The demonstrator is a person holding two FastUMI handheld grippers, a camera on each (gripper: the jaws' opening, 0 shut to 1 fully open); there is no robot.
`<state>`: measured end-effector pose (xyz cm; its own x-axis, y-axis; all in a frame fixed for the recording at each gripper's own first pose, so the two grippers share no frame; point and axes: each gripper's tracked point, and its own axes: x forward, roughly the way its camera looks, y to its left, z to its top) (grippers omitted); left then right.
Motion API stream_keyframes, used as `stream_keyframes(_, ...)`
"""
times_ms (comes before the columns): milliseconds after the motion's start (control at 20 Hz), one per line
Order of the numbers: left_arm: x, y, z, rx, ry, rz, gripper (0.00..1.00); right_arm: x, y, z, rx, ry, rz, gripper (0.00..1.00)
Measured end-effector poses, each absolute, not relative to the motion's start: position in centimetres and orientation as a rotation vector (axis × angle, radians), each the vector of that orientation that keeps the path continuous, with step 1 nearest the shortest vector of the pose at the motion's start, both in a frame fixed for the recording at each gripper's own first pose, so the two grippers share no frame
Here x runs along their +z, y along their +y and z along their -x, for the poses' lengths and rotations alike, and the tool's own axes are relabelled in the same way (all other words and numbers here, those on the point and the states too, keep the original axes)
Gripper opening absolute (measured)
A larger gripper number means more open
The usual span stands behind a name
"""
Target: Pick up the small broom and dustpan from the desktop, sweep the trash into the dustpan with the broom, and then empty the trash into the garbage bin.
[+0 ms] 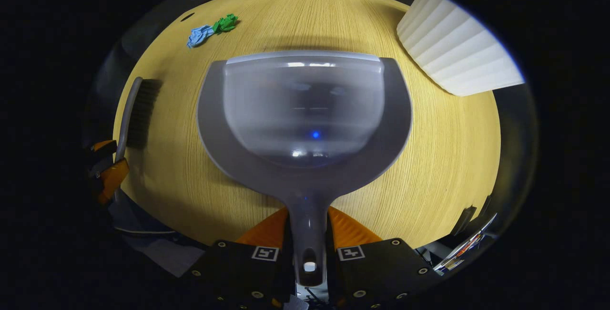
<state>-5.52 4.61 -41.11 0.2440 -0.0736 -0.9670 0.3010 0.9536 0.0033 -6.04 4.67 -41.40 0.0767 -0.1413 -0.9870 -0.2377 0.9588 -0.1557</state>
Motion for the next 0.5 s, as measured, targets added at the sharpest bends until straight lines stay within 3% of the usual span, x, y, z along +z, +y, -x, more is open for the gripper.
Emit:
stream_keyframes(250, -42.0, 4.6, 5.8, -0.262, 1.357, -0.201, 0.97, -41.4, 4.7, 6.1, 0.087, 1.508, 0.307, 0.30)
stream_keyframes(350, -42.4, 4.4, 6.2, -0.260, 1.399, -0.186, 0.72, -41.3, 4.7, 6.1, 0.092, 1.513, 0.303, 0.30)
stream_keyframes(500, -43.0, 5.0, 5.8, -0.238, 1.434, -0.205, 0.42, -41.3, 4.7, 6.1, 0.100, 1.511, 0.307, 0.30)
